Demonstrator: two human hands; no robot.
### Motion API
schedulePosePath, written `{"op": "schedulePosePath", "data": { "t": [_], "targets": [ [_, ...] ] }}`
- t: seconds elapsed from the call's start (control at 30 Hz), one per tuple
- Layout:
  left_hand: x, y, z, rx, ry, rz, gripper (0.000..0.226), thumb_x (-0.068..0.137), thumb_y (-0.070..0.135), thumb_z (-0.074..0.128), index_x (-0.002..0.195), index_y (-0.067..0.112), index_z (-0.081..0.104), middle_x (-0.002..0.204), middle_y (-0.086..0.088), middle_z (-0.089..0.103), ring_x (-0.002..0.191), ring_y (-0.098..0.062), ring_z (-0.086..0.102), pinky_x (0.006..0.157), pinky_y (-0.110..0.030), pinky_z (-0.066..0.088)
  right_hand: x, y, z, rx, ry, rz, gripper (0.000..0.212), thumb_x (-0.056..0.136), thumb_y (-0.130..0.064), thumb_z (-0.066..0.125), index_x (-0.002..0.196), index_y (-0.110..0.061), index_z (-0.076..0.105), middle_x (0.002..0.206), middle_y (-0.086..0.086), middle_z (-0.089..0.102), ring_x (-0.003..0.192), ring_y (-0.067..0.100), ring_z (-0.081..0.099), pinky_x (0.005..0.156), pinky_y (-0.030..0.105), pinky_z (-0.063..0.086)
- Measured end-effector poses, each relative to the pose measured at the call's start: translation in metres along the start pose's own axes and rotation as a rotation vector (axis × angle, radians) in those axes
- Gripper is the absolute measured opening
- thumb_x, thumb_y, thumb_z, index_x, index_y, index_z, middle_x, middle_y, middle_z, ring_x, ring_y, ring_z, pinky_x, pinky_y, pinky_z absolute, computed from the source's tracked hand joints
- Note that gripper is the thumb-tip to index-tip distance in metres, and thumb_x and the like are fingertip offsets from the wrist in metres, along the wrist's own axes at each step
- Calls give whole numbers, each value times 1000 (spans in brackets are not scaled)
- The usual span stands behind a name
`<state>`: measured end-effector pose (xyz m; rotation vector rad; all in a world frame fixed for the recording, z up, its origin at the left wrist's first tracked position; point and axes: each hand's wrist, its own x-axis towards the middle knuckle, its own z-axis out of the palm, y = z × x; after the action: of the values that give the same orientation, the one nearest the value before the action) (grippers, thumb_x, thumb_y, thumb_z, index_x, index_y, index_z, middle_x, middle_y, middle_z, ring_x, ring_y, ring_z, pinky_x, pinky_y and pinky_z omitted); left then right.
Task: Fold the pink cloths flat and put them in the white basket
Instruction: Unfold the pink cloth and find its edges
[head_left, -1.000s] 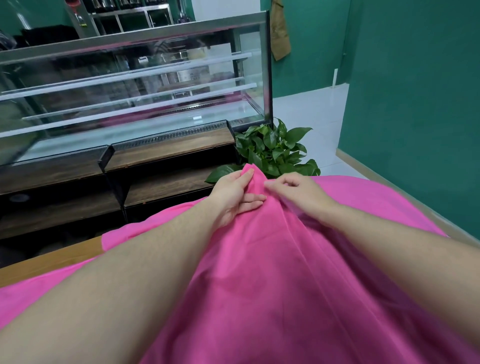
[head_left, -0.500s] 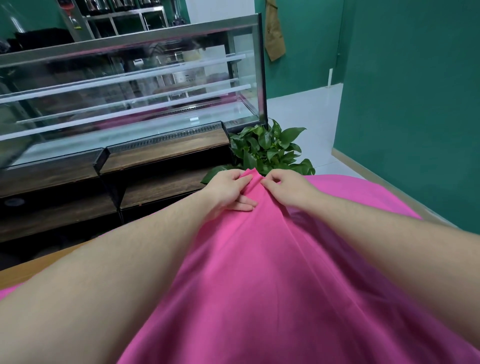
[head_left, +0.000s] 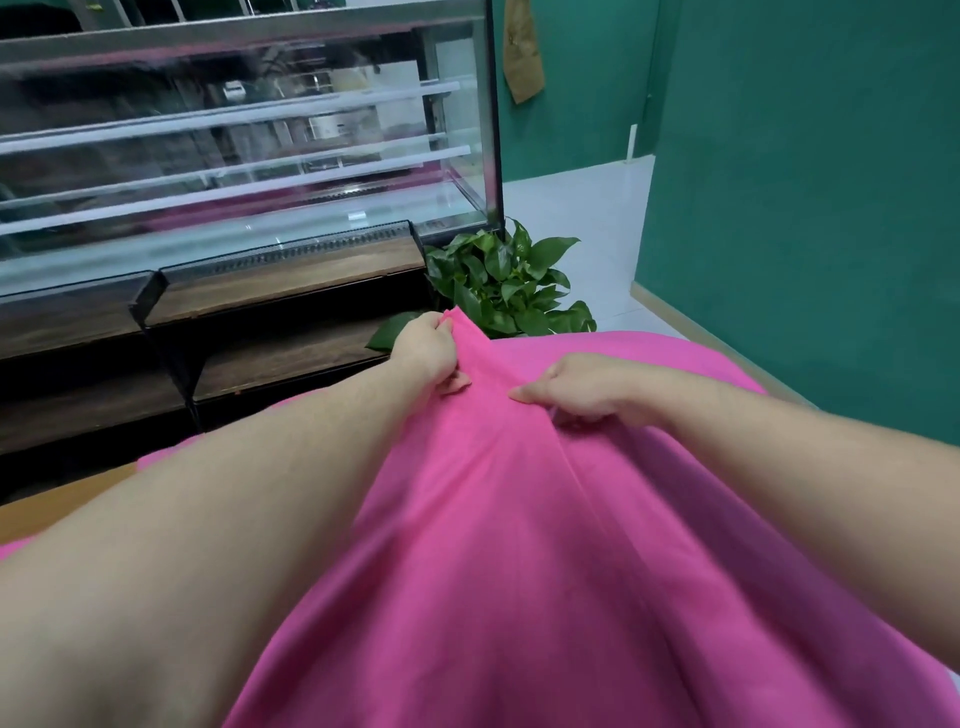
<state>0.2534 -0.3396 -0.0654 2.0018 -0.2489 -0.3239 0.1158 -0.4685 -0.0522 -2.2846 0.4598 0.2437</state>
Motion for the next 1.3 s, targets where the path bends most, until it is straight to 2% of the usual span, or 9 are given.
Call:
{"op": "schedulePosePath", "data": {
  "t": [0.13, 0.3, 0.57, 0.67, 0.83, 0.93, 1.0, 1.13, 1.3],
  "targets": [
    [6, -2, 9, -15, 7, -38, 32, 108, 31, 31, 126, 17, 54, 69, -7, 56, 40, -17, 55, 43, -27, 53, -6, 3, 4, -23, 67, -27, 43, 93, -54, 57, 73, -17, 63, 70, 1, 60, 59, 17, 50, 56, 26, 38],
    [11, -6, 15, -87, 20, -82, 32, 108, 29, 34, 131, 18, 53, 79, -8, 57, 45, -20, 59, 41, -28, 54, -20, 16, 9, -65, -156, 9, 50, 76, -64, 73, 87, -15, 74, 91, 1, 76, 72, 15, 65, 77, 30, 55],
    [27, -25, 26, -64, 73, -153, 28, 106, 22, 39, 127, 15, 56, 75, -6, 57, 50, -25, 58, 67, -42, 60, -23, 33, 6, -87, -203, 43, 49, 85, -61, 64, 91, -13, 75, 96, 3, 76, 76, 18, 66, 86, 35, 56],
    [28, -36, 34, -36, 105, -139, 26, 102, 15, 40, 118, 14, 61, 75, -6, 59, 49, -23, 57, 59, -33, 58, -28, 38, 10, -114, -251, 48, 45, 73, -67, 73, 76, -22, 69, 83, -6, 74, 73, 15, 67, 80, 33, 58],
    [6, -42, 37, 193, 18, 2, 40, 96, 7, 43, 133, 22, 53, 120, -9, 58, 74, -20, 59, 64, -29, 50, -38, 48, 10, -57, -338, 40, 38, 70, -57, 82, 63, -24, 64, 74, -8, 68, 63, 14, 61, 67, 28, 54],
    [-22, -42, 35, 429, -51, 281, 54, 96, 6, 44, 148, 19, 34, 154, -10, 21, 121, -29, 52, 103, -33, 39, -48, 49, 11, -47, -368, 42, 36, 71, -53, 83, 67, -24, 62, 72, -4, 65, 64, 15, 58, 68, 32, 53],
    [-45, -44, 32, 591, -49, 506, 46, 93, 9, 49, 138, 21, 46, 151, -6, 26, 124, -27, 49, 107, -40, 40, -56, 47, 11, -76, -349, 63, 40, 70, -56, 82, 68, -23, 60, 66, -6, 64, 61, 14, 56, 64, 29, 50],
    [-115, -48, 22, 804, -64, 722, 21, 89, 23, 50, 107, 20, 60, 112, -2, 51, 93, -27, 58, 80, -43, 50, -81, 42, 13, -177, -319, 90, 45, 73, -59, 78, 63, -22, 54, 60, -7, 55, 56, 13, 48, 55, 23, 40],
    [-200, -69, 14, 1094, -128, 797, 39, 89, 43, 30, 106, 25, 60, 103, 1, 58, 89, -26, 62, 72, -41, 50, -111, 53, 24, -216, -223, 142, 34, 90, -50, 64, 94, -16, 69, 89, -1, 64, 76, 17, 59, 68, 24, 47]
  ]
}}
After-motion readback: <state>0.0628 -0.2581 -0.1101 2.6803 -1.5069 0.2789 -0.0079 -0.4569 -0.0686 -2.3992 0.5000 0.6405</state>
